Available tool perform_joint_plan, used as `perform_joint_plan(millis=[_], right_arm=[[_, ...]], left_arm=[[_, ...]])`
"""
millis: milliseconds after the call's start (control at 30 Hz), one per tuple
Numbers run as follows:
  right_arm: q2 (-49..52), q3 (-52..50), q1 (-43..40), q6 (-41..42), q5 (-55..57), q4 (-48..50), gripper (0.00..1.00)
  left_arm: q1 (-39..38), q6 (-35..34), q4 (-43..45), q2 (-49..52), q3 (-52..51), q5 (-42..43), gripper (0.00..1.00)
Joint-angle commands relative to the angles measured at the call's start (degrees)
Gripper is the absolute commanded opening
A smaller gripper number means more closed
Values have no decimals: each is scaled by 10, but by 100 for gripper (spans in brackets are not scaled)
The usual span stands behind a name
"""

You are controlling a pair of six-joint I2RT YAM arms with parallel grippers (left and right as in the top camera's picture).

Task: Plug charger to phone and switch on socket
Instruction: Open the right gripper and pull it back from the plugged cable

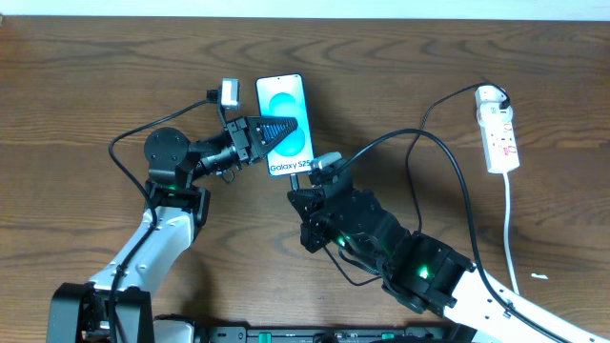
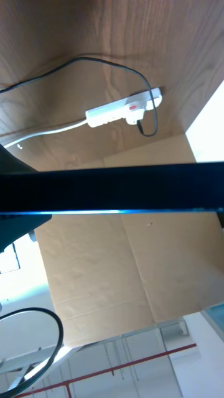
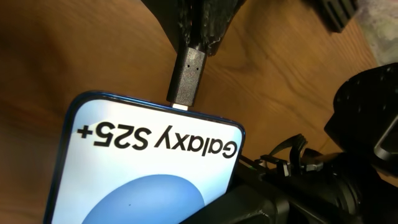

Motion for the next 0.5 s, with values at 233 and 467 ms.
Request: perform_joint_plan(millis=[233, 467], right_arm=[[-21, 16, 1, 51, 7, 42, 8], [-21, 16, 1, 52, 6, 47, 24]], left_arm=[[-16, 29, 5, -2, 7, 63, 7], [-15, 29, 5, -2, 7, 62, 7]])
